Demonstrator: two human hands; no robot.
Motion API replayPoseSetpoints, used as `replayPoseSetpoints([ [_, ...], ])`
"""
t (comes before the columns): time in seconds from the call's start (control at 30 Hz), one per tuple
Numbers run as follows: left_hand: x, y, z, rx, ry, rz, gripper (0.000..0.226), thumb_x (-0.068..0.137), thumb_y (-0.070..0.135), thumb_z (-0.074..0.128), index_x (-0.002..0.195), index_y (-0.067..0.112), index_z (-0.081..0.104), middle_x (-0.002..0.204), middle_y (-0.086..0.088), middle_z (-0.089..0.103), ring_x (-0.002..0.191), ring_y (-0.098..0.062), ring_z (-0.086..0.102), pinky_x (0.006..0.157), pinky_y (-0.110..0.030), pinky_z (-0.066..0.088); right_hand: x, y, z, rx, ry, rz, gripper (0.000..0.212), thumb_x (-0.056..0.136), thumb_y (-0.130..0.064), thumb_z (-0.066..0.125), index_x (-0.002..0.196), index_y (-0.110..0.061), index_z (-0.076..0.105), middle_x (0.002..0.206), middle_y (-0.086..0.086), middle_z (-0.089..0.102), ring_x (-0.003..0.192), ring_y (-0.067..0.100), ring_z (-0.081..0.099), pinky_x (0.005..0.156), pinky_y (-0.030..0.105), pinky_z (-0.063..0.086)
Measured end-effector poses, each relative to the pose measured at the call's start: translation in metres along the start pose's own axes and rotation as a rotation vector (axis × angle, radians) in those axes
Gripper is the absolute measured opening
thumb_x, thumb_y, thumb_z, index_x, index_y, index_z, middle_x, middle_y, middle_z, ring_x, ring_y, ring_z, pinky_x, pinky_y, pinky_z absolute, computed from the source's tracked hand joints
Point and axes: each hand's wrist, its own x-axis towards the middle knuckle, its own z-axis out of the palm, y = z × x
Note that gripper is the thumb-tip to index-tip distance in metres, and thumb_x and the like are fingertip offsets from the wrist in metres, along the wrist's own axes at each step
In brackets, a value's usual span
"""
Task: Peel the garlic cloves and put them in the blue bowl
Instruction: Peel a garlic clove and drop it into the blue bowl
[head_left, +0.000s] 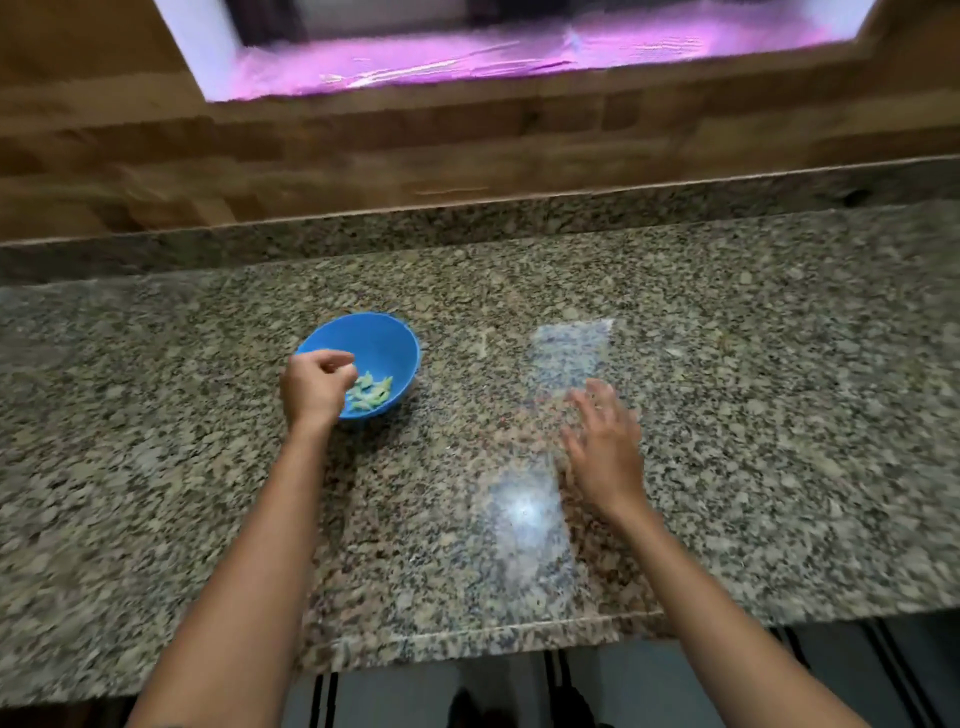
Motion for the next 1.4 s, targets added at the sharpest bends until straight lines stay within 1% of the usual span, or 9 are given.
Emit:
replayPoseSetpoints([
  [0.1,0.018,0.001,0.02,0.235,-0.085,-0.008,0.036,0.081,-0.003,0.059,0.115,0.003,0.067,0.112,-0.018,0.067,0.104,-0.03,0.062,0.093,-0.035,0.046,0.011,0.038,-0.012,-0.003,-0.252,0.125,0.039,0.093,-0.025,0.053,0.132,-0.021,0.05,0.142,0.003,0.042,0.13,0.021,0.04,0.106,0.03,0.029],
  [0.27,0.001,-0.004,0.033,0.166,0.07,0.186,0.04,0.087,-0.006,0.045,0.123,0.002,0.061,0.134,-0.017,0.053,0.124,-0.028,0.05,0.107,-0.032,0.034,0.002,0.041,-0.01,0.235,-0.118,0.169,0.029,0.088,-0.021,0.062,0.116,-0.016,0.062,0.112,0.002,0.063,0.099,0.016,0.058,0.073,0.018,0.042],
  [0.47,-0.02,0.005,0.029,0.055,0.096,0.279,0.038,0.089,-0.004,0.046,0.123,0.005,0.061,0.129,-0.012,0.058,0.118,-0.022,0.055,0.099,-0.019,0.041,-0.02,0.016,-0.014,1.137,-0.137,0.595,0.024,0.094,-0.015,0.049,0.115,-0.019,0.06,0.099,0.009,0.066,0.073,0.016,0.062,0.06,0.025,0.052],
  [0.57,-0.084,0.019,0.047,-0.185,-0.302,0.288,0.029,0.09,0.009,0.059,0.118,0.013,0.062,0.122,-0.003,0.061,0.099,-0.009,0.06,0.076,-0.004,0.047,-0.027,-0.006,-0.007,1.375,-0.214,0.665,0.023,0.093,-0.013,0.047,0.111,-0.018,0.061,0.09,0.01,0.067,0.073,0.021,0.062,0.062,0.029,0.054],
  [0.67,-0.137,0.011,0.077,-0.274,-0.659,0.192,0.03,0.081,0.017,0.07,0.108,0.028,0.063,0.107,0.0,0.068,0.094,-0.012,0.066,0.074,-0.018,0.055,-0.035,-0.027,0.007,1.365,-0.254,0.654,0.019,0.09,-0.012,0.054,0.108,-0.013,0.061,0.086,0.01,0.07,0.069,0.021,0.066,0.061,0.03,0.057],
  [0.93,-0.153,-0.01,0.09,-0.311,-0.466,0.106,0.022,0.082,0.014,0.07,0.104,0.011,0.071,0.095,-0.004,0.073,0.081,-0.011,0.07,0.074,-0.033,0.059,-0.042,-0.035,0.015,1.252,-0.324,0.526,0.019,0.088,-0.013,0.059,0.107,-0.01,0.06,0.095,0.013,0.07,0.079,0.025,0.069,0.067,0.033,0.057],
  [1.1,-0.16,-0.007,0.091,-0.238,-0.343,0.17,0.023,0.087,0.012,0.065,0.109,0.008,0.067,0.095,0.007,0.066,0.076,0.005,0.06,0.06,-0.009,0.05,-0.047,-0.043,0.024,1.201,-0.164,0.466,0.022,0.085,-0.005,0.06,0.107,-0.007,0.064,0.101,0.006,0.068,0.093,0.019,0.066,0.083,0.031,0.054],
  [1.3,-0.161,-0.018,0.097,-0.286,-0.328,0.096,0.021,0.085,0.007,0.065,0.106,0.007,0.068,0.102,-0.002,0.07,0.088,-0.012,0.067,0.07,-0.015,0.054,-0.054,-0.045,0.03,1.139,-0.095,0.459,0.021,0.084,0.0,0.06,0.103,-0.005,0.065,0.103,0.006,0.066,0.092,0.017,0.064,0.084,0.031,0.054],
  [1.4,-0.17,-0.018,0.096,-0.109,-0.186,0.323,0.019,0.087,0.006,0.064,0.105,0.004,0.068,0.091,-0.002,0.07,0.07,-0.005,0.061,0.057,-0.01,0.05,-0.056,-0.052,0.035,1.225,-0.053,0.521,0.02,0.084,0.001,0.06,0.102,-0.006,0.066,0.1,0.011,0.068,0.092,0.022,0.066,0.078,0.027,0.056],
])
